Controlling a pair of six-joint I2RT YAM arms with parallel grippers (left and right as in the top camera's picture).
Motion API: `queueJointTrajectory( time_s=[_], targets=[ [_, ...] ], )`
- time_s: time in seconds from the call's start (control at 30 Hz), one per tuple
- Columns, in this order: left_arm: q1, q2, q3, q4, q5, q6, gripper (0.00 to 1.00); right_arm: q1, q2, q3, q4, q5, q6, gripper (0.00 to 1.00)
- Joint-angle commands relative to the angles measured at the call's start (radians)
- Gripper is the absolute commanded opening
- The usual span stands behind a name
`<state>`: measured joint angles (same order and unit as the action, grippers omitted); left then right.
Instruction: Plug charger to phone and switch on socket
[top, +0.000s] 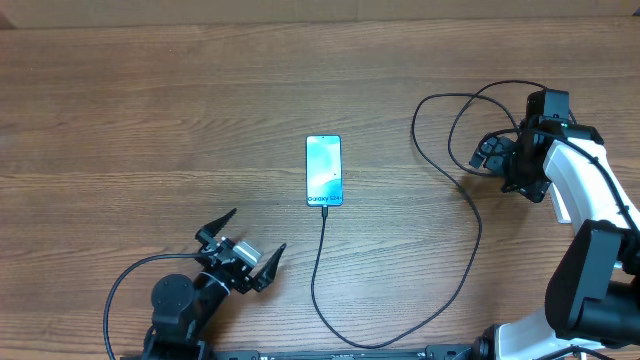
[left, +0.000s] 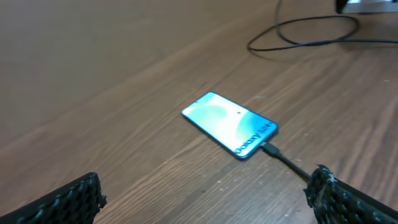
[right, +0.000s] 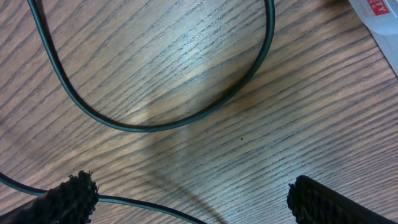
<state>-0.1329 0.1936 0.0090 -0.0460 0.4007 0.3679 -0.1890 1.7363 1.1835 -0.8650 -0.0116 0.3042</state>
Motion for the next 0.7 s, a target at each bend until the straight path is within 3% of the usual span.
queueJointTrajectory(
  time_s=[0.0, 0.67],
  targets=[
    [0.030, -0.016, -0.005, -0.005, -0.029, -0.025, 1.00, 0.004, -0.034, -0.005, 0.003, -0.002, 0.005, 1.00],
    [0.044, -0.184, -0.005, -0.006, -0.047, -0.032, 1.00, 0.004, -0.034, -0.005, 0.008, -0.002, 0.005, 1.00]
  ],
)
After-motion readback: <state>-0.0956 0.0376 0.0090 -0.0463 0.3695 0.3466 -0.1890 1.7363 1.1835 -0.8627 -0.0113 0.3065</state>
